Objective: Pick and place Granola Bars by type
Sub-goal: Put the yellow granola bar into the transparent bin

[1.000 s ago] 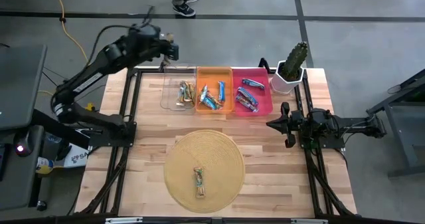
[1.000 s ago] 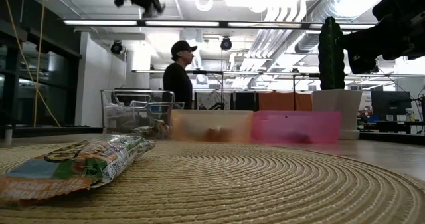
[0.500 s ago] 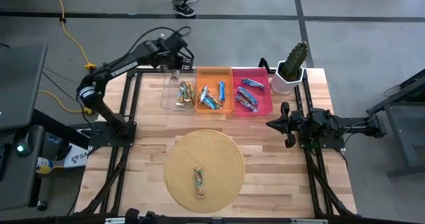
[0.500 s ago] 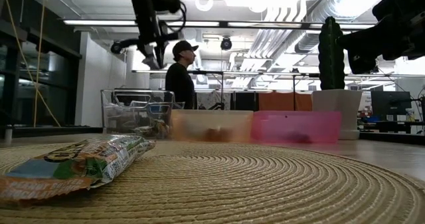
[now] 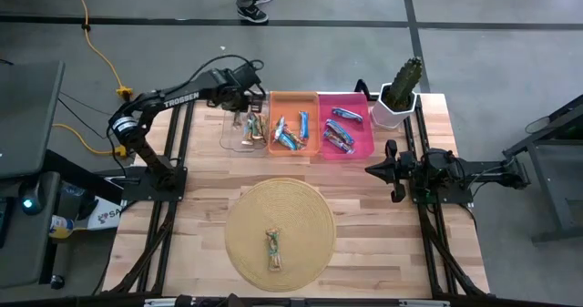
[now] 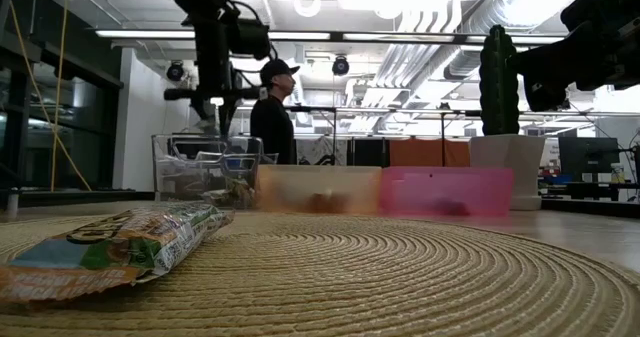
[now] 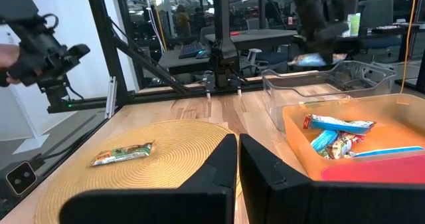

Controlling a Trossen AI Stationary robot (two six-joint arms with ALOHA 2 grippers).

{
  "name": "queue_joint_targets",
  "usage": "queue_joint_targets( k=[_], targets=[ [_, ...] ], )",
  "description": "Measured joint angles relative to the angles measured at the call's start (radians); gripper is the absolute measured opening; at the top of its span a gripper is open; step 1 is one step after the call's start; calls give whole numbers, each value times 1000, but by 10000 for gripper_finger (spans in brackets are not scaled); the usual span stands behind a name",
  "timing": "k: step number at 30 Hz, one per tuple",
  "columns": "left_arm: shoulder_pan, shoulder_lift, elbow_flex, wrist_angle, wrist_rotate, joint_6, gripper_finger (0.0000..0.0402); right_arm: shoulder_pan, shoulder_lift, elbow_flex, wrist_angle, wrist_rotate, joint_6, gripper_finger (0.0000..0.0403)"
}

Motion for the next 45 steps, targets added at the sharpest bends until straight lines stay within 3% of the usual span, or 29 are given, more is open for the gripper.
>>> queue_joint_targets(
  k=[13, 34, 38, 45],
  targets=[
    [-5, 0, -153, 135, 0, -4, 74, 0, 0, 0, 0, 0, 0, 0],
    [-5, 0, -171, 183, 51, 108, 75, 0, 0, 0, 0, 0, 0, 0],
    [-5, 0, -171, 195, 80, 129, 106, 0, 0, 0, 0, 0, 0, 0],
    [-5, 0, -171, 199, 88, 133, 195, 0, 0, 0, 0, 0, 0, 0]
  ],
)
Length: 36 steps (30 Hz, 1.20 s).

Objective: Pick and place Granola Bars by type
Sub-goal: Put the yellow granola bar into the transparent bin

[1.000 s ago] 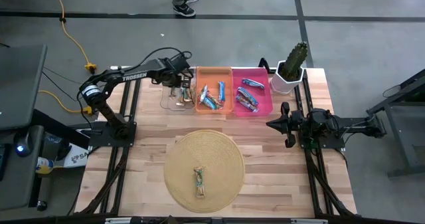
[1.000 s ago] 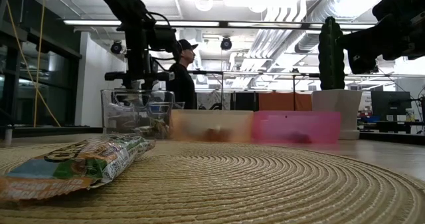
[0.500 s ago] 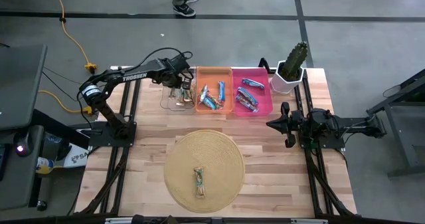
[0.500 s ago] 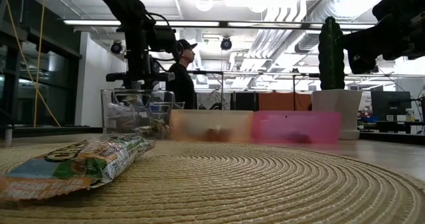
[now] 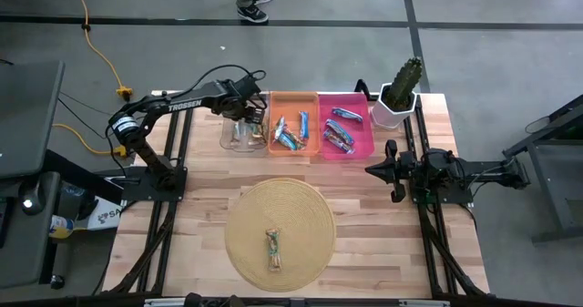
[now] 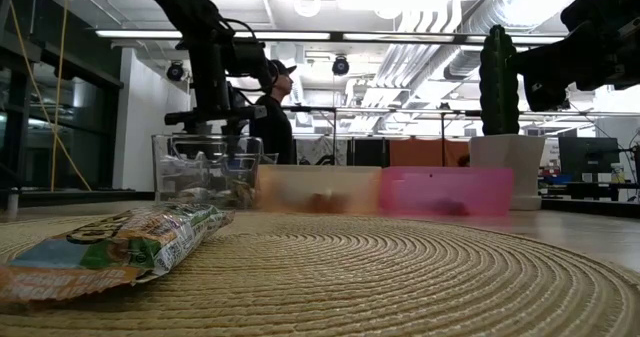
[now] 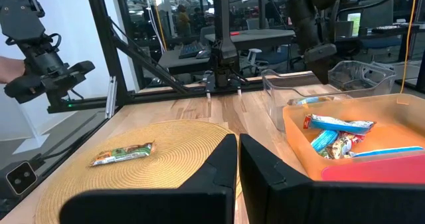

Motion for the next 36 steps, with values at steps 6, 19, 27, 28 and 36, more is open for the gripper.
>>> queue_joint_targets(
  k=[6, 19, 27, 28, 36],
  targets=[
    [0, -1, 0, 29, 57, 58, 231, 0, 0, 0, 0, 0, 0, 0],
    [-6, -191, 1, 148, 92, 176, 232, 0, 0, 0, 0, 0, 0, 0],
    [-6, -352, 1, 214, 243, 171, 232, 0, 0, 0, 0, 0, 0, 0],
    [-6, -371, 1, 236, 277, 167, 232, 0, 0, 0, 0, 0, 0, 0],
    [-7, -473, 1, 373, 612, 165, 232, 0, 0, 0, 0, 0, 0, 0]
  ],
)
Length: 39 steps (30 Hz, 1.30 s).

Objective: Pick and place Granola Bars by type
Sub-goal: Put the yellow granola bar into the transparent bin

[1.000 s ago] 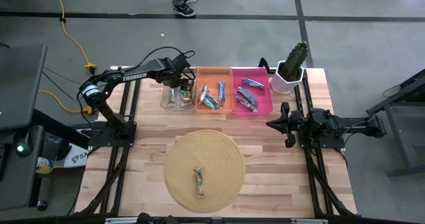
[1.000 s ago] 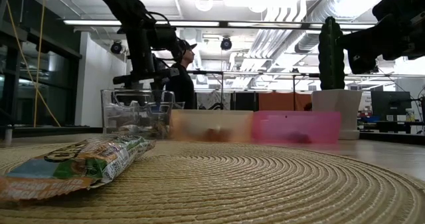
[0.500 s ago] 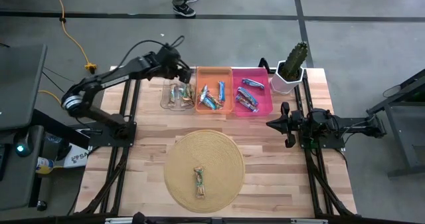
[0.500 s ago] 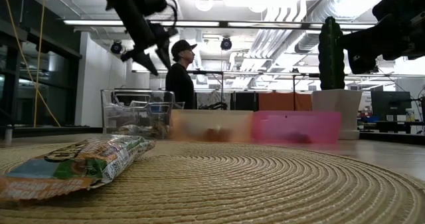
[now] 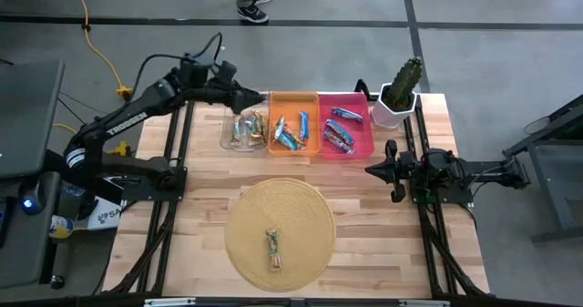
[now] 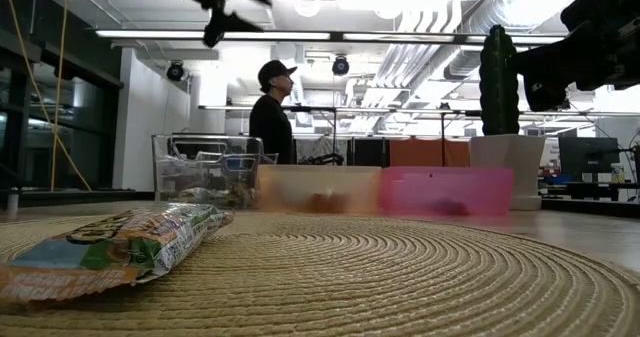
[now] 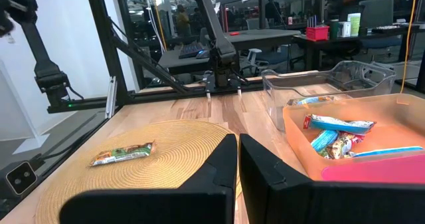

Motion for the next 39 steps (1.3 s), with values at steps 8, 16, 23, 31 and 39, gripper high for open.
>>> queue_joint_targets(
  k=[8, 16, 23, 31, 39],
  targets=[
    [-67, -25, 0, 76, 256, 60, 232, 0, 0, 0, 0, 0, 0, 0],
    [-262, -23, 0, 75, 332, 66, 232, 0, 0, 0, 0, 0, 0, 0],
    [-480, -23, 0, 72, 299, 55, 232, 0, 0, 0, 0, 0, 0, 0],
    [-742, -23, 0, 31, 82, -19, 232, 0, 0, 0, 0, 0, 0, 0],
    [-1019, -22, 0, 32, -249, -236, 232, 0, 0, 0, 0, 0, 0, 0]
  ],
)
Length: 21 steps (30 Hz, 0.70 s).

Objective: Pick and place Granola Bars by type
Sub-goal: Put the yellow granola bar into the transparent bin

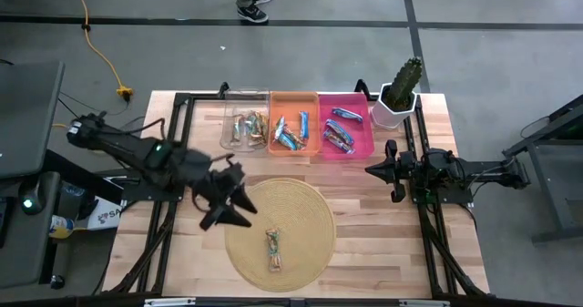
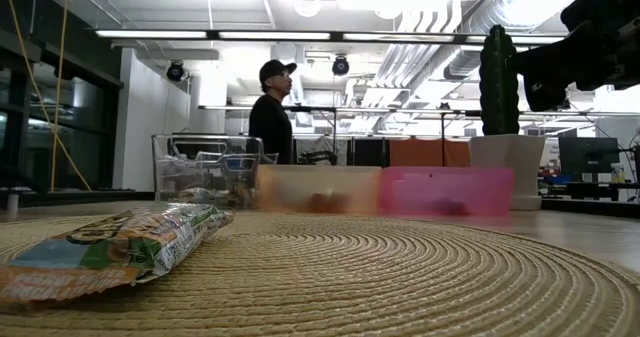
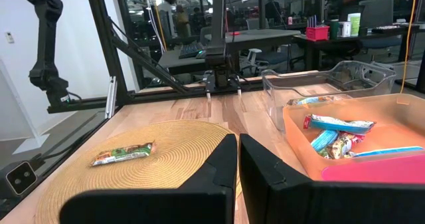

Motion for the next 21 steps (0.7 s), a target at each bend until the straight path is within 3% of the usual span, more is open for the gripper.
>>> queue_joint_targets(
  k=[9, 21],
  targets=[
    [-273, 10, -1, -3, -445, -311, 232, 0, 0, 0, 0, 0, 0, 0],
    [-462, 108, -1, 4, -745, -626, 232, 0, 0, 0, 0, 0, 0, 0]
  ],
)
